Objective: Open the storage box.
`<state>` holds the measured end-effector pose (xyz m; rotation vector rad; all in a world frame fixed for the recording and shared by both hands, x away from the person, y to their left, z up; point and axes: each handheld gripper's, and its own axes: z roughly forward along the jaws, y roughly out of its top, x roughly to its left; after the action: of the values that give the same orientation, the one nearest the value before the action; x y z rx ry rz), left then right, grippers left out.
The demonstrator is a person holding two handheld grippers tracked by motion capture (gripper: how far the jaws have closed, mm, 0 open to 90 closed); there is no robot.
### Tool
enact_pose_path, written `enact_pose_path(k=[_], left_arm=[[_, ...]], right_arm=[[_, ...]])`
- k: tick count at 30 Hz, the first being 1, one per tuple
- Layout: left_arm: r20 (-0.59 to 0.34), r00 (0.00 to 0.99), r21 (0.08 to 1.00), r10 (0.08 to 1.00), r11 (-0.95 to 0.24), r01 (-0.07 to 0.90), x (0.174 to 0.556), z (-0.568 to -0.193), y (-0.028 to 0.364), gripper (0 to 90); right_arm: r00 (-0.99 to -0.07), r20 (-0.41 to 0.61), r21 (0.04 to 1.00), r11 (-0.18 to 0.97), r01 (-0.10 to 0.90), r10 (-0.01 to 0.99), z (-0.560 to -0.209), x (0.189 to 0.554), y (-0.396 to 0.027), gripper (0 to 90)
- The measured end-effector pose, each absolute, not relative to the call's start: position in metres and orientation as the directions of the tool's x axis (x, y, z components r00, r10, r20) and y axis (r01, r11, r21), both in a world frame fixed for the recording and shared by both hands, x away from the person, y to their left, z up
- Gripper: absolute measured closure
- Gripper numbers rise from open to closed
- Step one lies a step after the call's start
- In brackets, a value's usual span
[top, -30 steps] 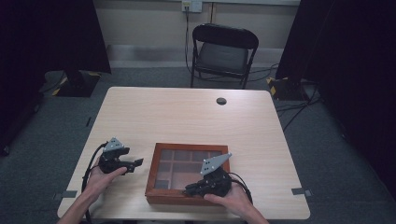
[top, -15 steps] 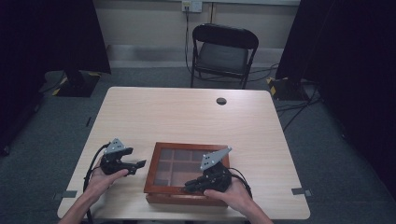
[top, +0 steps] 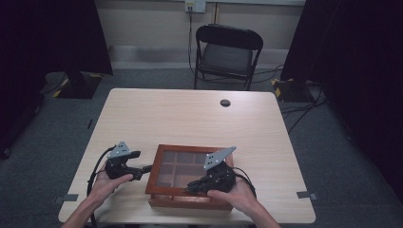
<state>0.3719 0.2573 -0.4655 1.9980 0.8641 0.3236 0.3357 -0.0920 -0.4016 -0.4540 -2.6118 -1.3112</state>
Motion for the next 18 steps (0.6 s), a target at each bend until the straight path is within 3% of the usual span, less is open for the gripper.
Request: enact_pose_path(k=[11, 18], left_arm=[[-0.113, 0.782, 0.857, 0.613, -0.338, 0.388, 0.365, -0.46, 0.251, 16.1], [-0.116, 0.795, 0.864, 0.595, -0.335, 0.376, 0.363, -0.459, 0.247, 19.3]], right_arm=[[-0.94, 0.284, 0.759, 0.554, 0.342, 0.191, -0.382, 0.343, -0.095, 82.9], [-0.939, 0.281, 0.77, 0.538, 0.343, 0.198, -0.379, 0.344, -0.095, 82.7]])
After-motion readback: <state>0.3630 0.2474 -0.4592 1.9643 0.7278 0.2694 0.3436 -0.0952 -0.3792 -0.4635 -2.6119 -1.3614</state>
